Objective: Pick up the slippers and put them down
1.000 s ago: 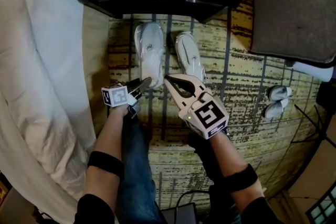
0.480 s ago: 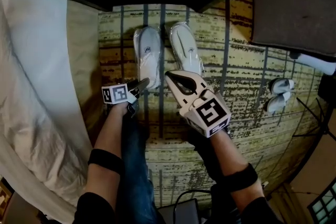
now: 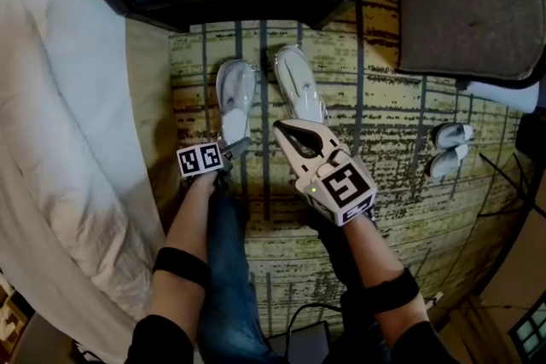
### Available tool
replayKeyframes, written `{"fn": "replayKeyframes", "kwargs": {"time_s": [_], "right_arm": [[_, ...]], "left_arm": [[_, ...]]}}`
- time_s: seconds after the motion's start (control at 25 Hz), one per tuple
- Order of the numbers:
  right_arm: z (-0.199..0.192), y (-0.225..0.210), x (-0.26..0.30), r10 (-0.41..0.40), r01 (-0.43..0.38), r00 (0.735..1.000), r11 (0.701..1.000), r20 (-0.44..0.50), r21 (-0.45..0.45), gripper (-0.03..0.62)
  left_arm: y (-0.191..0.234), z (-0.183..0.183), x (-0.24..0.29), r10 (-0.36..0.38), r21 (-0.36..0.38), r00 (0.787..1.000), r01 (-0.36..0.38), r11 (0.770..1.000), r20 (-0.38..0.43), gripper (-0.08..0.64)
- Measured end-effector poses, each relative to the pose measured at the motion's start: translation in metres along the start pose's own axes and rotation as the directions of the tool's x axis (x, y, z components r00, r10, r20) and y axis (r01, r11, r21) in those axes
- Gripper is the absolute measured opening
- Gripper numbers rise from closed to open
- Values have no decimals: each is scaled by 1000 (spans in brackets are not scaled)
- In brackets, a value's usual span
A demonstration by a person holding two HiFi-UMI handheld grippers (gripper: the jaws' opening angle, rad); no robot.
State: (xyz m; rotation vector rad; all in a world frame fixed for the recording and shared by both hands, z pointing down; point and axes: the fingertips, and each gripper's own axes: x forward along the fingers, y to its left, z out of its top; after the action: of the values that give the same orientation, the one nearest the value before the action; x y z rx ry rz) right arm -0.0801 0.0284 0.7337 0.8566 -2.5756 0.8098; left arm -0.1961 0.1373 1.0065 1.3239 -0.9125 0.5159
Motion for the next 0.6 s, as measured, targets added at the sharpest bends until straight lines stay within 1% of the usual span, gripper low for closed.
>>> {"fn": "replayKeyframes", "kwargs": {"time_s": [0.08, 0.16, 0.28, 0.36, 0.4, 0.44, 0.48, 0.56, 0.6], "right_arm": [[19, 11, -15, -5, 5, 1000, 1000, 6, 0, 0], [43, 17, -34, -22, 22, 999, 1000, 32, -21, 0], [85, 27, -62, -49, 50, 998, 999, 42, -21, 0], [117, 35, -82, -64, 64, 997, 998, 45, -7, 0], [131, 41, -92, -71, 71, 997, 997, 43, -1, 0], [146, 48, -104, -76, 76, 996, 997, 39, 3, 0], [161, 56, -115, -78, 78, 996, 997, 35, 6, 0], [192, 72, -138, -79, 79, 996, 997, 31, 3, 0], [207, 80, -149, -80, 80, 996, 997, 33, 1, 0]], "left_arm": [[-15, -1, -27, 8, 16, 1000, -8, 1000, 2, 575], [-44, 2, -59, -2, 54, 1000, 1, 999, 20, 575], [-102, 17, -118, -34, 149, 997, 23, 989, 71, 557], [-151, 26, -160, -84, 223, 989, 55, 973, 123, 451], [-177, 28, -182, -118, 255, 981, 77, 964, 152, 411], [-202, 29, -205, -151, 284, 972, 96, 954, 181, 367], [-227, 30, -231, -180, 313, 961, 108, 944, 210, 306], [-274, 33, -283, -225, 372, 938, 117, 921, 262, 221], [-295, 34, -309, -243, 408, 928, 114, 906, 281, 167]]}}
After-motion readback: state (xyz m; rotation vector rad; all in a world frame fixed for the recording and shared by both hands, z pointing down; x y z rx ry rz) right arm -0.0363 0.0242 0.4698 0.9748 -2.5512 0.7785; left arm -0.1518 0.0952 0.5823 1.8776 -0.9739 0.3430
